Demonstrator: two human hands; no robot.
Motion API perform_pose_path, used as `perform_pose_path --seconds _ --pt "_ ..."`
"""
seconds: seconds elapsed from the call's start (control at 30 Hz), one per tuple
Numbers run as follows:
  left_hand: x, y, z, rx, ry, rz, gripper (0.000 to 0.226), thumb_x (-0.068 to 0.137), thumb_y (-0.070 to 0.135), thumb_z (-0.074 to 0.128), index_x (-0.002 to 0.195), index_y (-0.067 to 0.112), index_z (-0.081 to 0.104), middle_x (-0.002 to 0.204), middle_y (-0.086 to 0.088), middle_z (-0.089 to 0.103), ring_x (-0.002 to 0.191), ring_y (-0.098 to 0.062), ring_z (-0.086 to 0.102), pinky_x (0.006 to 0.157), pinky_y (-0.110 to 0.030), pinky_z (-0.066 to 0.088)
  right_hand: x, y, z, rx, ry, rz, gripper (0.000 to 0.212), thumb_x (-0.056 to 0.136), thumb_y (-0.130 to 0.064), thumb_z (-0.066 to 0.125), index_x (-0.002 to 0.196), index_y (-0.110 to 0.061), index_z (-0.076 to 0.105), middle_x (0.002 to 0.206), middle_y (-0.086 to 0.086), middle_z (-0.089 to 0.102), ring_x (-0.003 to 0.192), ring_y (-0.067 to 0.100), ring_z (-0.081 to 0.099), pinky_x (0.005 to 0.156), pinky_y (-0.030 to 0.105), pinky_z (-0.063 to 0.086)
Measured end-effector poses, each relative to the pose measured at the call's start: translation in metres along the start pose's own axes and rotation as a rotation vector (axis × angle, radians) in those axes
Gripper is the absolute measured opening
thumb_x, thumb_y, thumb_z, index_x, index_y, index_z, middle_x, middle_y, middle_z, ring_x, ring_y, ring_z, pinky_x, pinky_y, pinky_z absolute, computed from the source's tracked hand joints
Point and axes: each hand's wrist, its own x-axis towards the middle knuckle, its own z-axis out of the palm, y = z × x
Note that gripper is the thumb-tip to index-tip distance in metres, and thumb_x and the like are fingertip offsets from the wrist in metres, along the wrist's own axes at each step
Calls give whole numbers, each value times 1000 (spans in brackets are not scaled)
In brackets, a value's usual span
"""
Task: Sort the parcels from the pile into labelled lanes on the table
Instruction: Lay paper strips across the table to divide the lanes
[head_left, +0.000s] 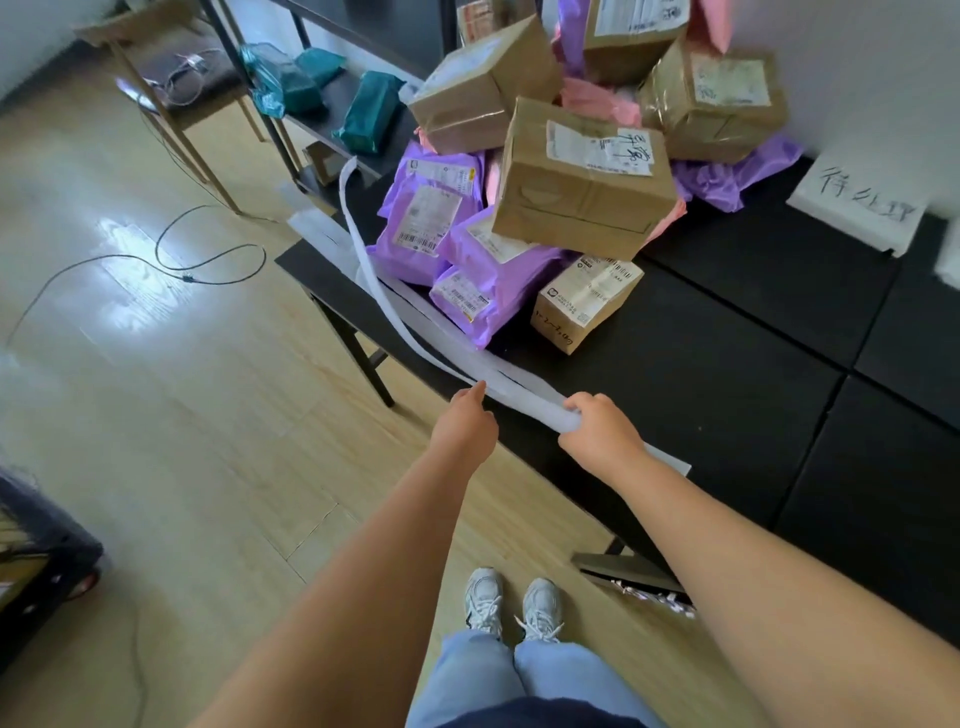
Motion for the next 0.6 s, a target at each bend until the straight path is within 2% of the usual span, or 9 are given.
perform_pose_path --seconds 0.13,0.23,0.37,0.47,0.6 --pt "0 5 0 -37 3 -3 56 104 12 37 156 26 23 160 2 26 101 -17 61 61 -22 47 2 -3 -12 63 46 15 26 92 -8 60 111 -18 46 105 0 53 89 17 57 77 34 53" --pt "1 7 1 -83 24 -12 55 104 11 38 156 25 25 159 1 30 107 -18 60 59 -20 45 1 -2 -20 99 48 12 19 93 -10 57 107 -18 46 97 1 55 86 19 59 78 38 55" --pt "0 11 1 -100 37 -33 54 104 12 40 155 24 27 159 -2 28 101 -14 54 55 -19 41 -1 1 -28 132 120 -2 13 94 -10 53 102 -17 47 93 0 55 80 15 58 65 29 50" --pt "-2 10 3 -75 46 -46 55 104 13 38 156 23 25 159 -3 27 107 -19 58 65 -24 46 -5 3 -32 145 199 -27 14 92 -6 52 90 -19 47 89 1 55 78 15 58 70 32 53" --pt "-6 8 5 -72 52 -73 57 104 11 39 156 26 23 159 -4 27 91 -14 58 62 -24 46 -5 10 -32 62 213 11 14 93 -7 51 87 -18 46 86 2 55 74 16 56 61 30 47"
